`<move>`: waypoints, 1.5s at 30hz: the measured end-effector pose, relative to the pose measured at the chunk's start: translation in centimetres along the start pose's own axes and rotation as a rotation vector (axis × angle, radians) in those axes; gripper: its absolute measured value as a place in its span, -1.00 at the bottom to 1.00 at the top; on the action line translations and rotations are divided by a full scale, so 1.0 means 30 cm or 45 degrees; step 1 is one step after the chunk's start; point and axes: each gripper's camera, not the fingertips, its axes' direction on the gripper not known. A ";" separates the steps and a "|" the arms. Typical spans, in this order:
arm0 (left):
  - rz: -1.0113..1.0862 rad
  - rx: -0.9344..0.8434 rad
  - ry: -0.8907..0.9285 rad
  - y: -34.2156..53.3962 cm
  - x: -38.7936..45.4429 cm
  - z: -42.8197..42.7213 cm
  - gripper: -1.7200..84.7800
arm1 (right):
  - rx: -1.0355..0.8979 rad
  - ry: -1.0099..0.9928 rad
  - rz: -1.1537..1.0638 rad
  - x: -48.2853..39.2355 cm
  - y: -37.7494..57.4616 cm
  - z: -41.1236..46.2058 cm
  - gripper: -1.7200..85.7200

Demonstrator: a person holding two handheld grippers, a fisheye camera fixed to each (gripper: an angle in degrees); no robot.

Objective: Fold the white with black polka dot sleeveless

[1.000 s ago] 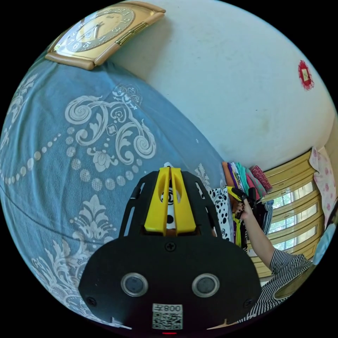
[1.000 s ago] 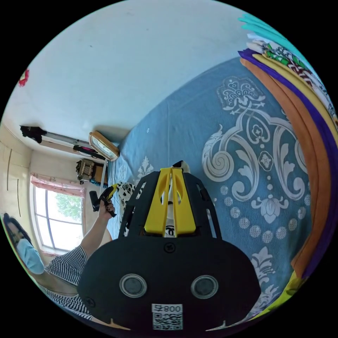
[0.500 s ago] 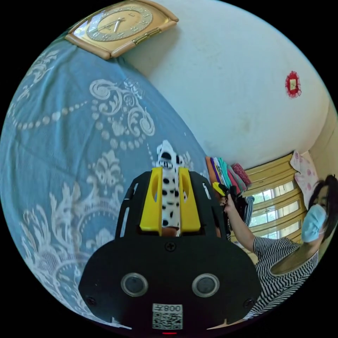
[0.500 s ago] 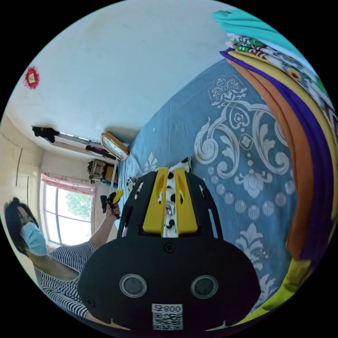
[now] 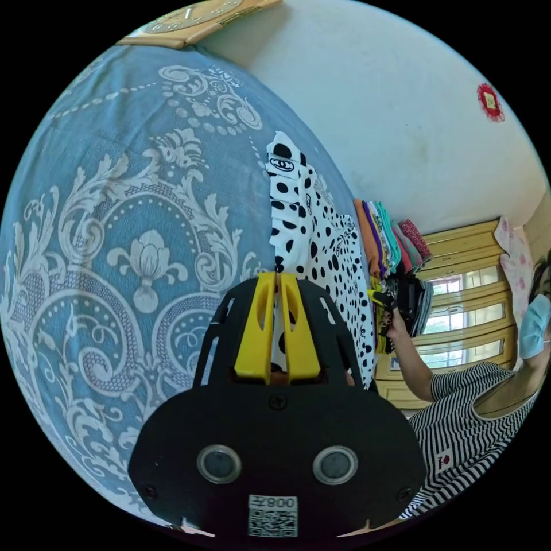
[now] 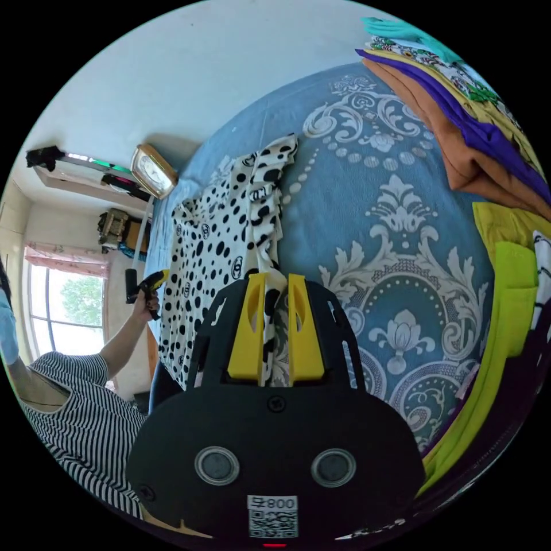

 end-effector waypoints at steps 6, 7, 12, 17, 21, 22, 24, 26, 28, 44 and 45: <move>0.080 0.065 -0.093 0.014 0.110 -0.091 -0.94 | -0.027 0.115 -0.036 -0.055 -0.003 -0.057 -0.92; 0.096 0.097 -0.108 0.023 0.129 -0.120 -0.94 | -0.013 0.167 -0.050 -0.068 0.005 -0.085 -0.92; 0.082 0.059 -0.240 0.058 0.151 -0.111 -0.94 | -0.001 0.148 0.037 -0.021 0.035 -0.121 -0.93; 0.034 0.130 -0.170 0.103 0.171 -0.116 -0.90 | 0.030 0.045 0.076 -0.011 0.041 -0.150 -0.90; 0.047 0.214 -0.141 0.130 0.209 -0.171 -0.86 | 0.074 0.066 0.077 -0.037 0.049 -0.206 -0.85; 0.078 0.237 -0.141 0.132 0.238 -0.186 -0.85 | 0.102 0.069 0.070 -0.051 0.051 -0.224 -0.84; 0.167 0.232 -0.133 0.121 0.304 -0.184 -0.83 | 0.126 0.108 0.051 -0.082 0.048 -0.245 -0.83; 0.341 0.156 -0.116 0.087 0.420 -0.133 -0.81 | 0.124 0.184 0.038 -0.114 0.041 -0.257 -0.82; 0.486 0.066 -0.116 0.054 0.515 -0.068 -0.80 | 0.105 0.237 0.044 -0.135 0.037 -0.270 -0.82; 0.534 0.142 -0.325 -0.077 0.769 -0.026 -0.78 | 0.146 0.187 -0.097 -0.302 -0.312 -0.300 -0.83; 0.501 0.164 -0.328 -0.080 0.758 -0.046 -0.78 | 0.144 0.171 -0.122 -0.329 -0.373 -0.283 -0.83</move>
